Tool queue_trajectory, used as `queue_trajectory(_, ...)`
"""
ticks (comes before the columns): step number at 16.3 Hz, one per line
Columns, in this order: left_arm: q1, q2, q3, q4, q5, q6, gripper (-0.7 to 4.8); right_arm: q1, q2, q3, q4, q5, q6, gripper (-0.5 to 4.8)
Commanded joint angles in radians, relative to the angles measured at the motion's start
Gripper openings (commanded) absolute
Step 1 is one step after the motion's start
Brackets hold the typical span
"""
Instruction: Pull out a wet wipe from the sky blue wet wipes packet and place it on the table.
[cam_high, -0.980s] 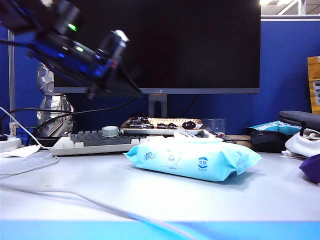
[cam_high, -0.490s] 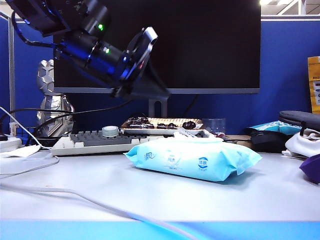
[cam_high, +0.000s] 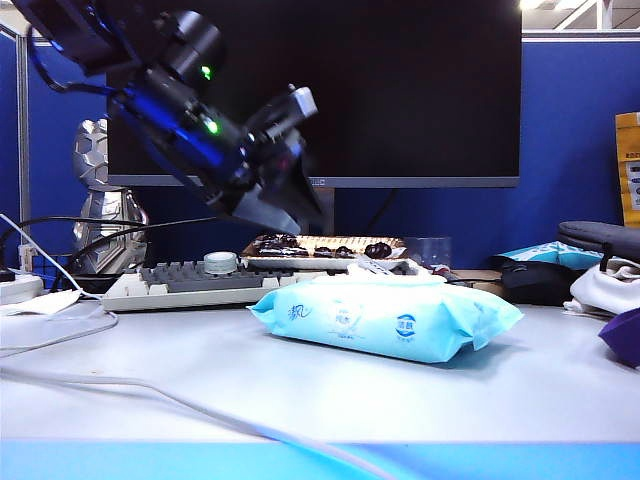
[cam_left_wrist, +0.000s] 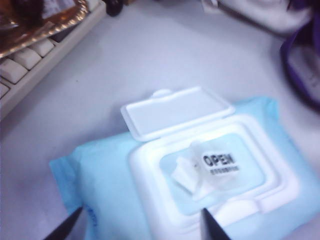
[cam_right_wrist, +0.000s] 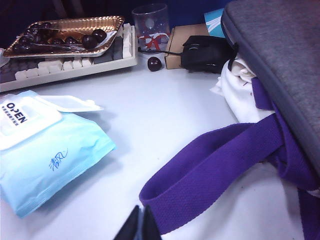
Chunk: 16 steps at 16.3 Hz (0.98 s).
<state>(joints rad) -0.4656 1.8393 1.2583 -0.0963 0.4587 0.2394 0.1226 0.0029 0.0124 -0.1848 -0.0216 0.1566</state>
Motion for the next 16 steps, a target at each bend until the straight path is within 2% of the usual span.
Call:
queue_trajectory(1,-0.026,0.043,0.004,-0.034,-0.05,0.04,3.11,0.0,0.0,0.003,0.002,0.001,0.001,-0.04)
queue_trajectory(5,-0.037,0.052,0.023,-0.024,-0.083,0.042,3.11,0.0,0.0,0.003,0.002,0.0,0.001,-0.04)
queue_trajectory(10,-0.06,0.085,0.113,-0.055,-0.126,0.061,3.1,0.0,0.0,0.003,0.002,0.0,0.001,-0.04)
queue_trajectory(14,-0.114,0.094,0.146,-0.116,-0.293,0.173,3.1,0.002,0.0,0.003,0.002,0.0,0.001,-0.04)
queue_trajectory(16,-0.117,0.095,0.146,-0.117,-0.34,0.172,3.1,0.003,0.0,0.003,0.002,0.001,0.001,-0.04)
